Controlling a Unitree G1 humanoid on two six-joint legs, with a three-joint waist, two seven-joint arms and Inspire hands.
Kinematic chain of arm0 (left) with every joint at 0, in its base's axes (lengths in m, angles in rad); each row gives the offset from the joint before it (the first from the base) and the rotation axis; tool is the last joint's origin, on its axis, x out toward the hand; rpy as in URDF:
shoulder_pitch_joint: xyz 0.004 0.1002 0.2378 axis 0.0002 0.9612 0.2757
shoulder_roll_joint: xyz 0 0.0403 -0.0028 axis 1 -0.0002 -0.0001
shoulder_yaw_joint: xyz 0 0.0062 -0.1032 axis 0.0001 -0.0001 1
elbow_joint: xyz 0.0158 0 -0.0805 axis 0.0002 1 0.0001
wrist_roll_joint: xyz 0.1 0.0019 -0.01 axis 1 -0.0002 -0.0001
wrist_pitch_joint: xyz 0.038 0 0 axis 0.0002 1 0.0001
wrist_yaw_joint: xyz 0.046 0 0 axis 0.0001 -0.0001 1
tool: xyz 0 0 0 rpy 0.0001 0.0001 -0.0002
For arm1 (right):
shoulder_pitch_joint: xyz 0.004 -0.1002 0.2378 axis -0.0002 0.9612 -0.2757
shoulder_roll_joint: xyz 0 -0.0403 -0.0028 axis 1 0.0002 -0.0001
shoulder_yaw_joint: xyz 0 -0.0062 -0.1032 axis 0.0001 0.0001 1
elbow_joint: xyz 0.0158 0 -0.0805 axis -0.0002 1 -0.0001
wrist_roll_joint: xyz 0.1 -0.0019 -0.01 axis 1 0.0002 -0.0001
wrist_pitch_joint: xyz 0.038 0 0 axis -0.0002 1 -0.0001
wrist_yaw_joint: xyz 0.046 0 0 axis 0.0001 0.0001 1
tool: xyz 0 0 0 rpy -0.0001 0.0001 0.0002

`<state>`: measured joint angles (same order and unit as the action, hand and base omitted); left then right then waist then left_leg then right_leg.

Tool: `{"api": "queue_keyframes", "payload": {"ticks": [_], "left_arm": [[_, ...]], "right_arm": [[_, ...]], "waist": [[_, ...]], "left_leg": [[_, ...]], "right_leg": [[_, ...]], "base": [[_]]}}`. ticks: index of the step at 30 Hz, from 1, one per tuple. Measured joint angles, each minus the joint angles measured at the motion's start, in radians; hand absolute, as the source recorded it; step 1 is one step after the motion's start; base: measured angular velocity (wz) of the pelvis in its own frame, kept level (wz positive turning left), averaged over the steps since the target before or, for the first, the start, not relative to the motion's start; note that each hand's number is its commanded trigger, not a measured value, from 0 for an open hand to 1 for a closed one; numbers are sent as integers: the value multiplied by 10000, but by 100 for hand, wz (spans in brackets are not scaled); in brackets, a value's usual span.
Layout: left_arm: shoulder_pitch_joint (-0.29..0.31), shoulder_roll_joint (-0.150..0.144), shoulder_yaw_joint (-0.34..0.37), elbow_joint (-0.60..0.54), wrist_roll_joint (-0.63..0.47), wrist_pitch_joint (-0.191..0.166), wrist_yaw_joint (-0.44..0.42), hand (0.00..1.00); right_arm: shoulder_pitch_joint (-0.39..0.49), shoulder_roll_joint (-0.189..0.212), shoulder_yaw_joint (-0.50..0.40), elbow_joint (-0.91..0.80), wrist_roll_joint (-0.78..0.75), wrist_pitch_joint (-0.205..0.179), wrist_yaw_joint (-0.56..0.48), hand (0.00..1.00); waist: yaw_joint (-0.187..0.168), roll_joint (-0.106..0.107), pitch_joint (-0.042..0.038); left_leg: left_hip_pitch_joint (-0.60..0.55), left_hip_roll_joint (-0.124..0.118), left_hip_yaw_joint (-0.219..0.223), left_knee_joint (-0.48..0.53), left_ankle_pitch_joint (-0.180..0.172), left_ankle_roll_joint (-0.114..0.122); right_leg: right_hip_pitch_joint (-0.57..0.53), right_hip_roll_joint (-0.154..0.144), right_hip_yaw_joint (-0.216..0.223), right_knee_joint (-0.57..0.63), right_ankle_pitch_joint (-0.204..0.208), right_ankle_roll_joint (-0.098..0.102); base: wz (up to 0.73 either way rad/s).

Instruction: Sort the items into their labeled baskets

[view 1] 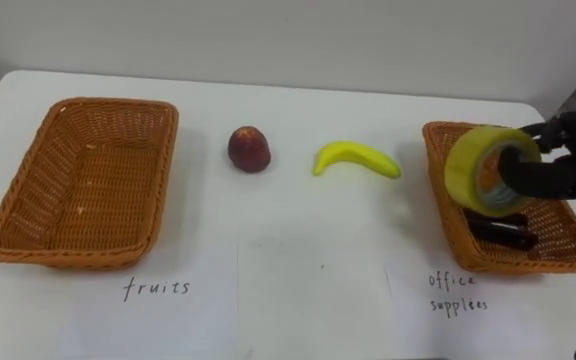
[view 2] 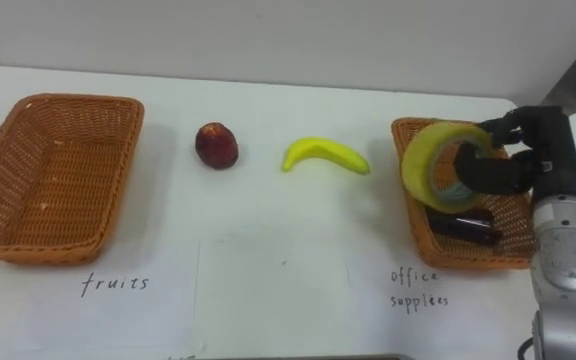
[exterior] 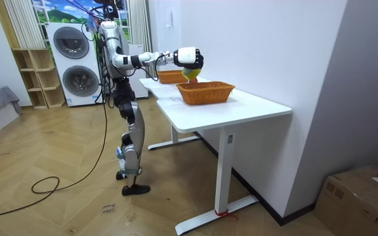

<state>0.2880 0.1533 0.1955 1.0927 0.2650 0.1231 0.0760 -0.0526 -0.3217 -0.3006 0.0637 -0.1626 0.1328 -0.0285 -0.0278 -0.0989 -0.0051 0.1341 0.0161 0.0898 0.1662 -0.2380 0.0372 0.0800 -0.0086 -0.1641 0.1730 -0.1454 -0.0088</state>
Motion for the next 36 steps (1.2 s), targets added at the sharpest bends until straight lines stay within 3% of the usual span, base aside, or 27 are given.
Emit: {"api": "queue_keyframes", "payload": {"ticks": [15,20,28,29,30,31,32,34,36], "left_arm": [[-25,-4,-6,-50,-7,6,-108,0],[-12,-15,-10,-127,-118,20,-209,0],[-7,-5,-30,-130,-402,20,-282,0],[-7,-2,-46,-129,-467,20,-279,0],[-8,-2,-47,-129,-572,18,-275,0],[-7,4,-47,-119,-762,18,-269,0],[-6,20,-46,-113,-868,20,-261,0],[-6,52,-46,-113,-1118,20,-233,0],[-3,74,-46,-113,-1233,21,-220,0]], "right_arm": [[-1,-1,-49,84,-370,-5,-151,100],[-3,-22,-49,336,-370,2,-151,100],[-1,-40,-46,838,-328,127,-149,100],[-1,-40,-41,885,-329,127,-149,79],[-1,-40,-36,905,-328,127,-149,71],[-2,-40,-35,959,-309,126,-150,52],[-2,-40,-34,1071,-301,125,-150,17],[-2,-39,-30,1268,-302,128,-151,0],[-2,-40,-29,1311,-304,128,-151,0]], "waist": [[-90,24,5],[-181,106,-44],[-176,114,-42],[-177,105,-40],[-176,101,-37],[-174,91,-31],[-164,73,-21],[-153,30,12],[-155,8,62]], "left_leg": [[-14,19,168,-5,-2,-2],[-3,28,168,-4,-2,-3],[-16,29,222,-4,-2,-3],[-13,29,222,-4,-2,-3],[-13,29,222,-3,-2,-3],[-13,28,221,-4,-2,-3],[-13,29,220,-4,-2,-3],[-16,29,220,-9,-2,-3],[-35,28,220,-16,-2,-3]], "right_leg": [[-157,84,246,125,1,-2],[-156,90,248,134,2,-4],[-231,96,253,170,5,-8],[-229,96,254,172,5,-9],[-230,96,254,172,5,-9],[-230,96,257,171,5,-9],[-230,97,257,171,5,-9],[-233,98,257,171,5,-9],[-260,98,262,172,5,-9]], "base": [[-4],[0],[-2],[0],[0],[0],[0],[0],[0]]}}
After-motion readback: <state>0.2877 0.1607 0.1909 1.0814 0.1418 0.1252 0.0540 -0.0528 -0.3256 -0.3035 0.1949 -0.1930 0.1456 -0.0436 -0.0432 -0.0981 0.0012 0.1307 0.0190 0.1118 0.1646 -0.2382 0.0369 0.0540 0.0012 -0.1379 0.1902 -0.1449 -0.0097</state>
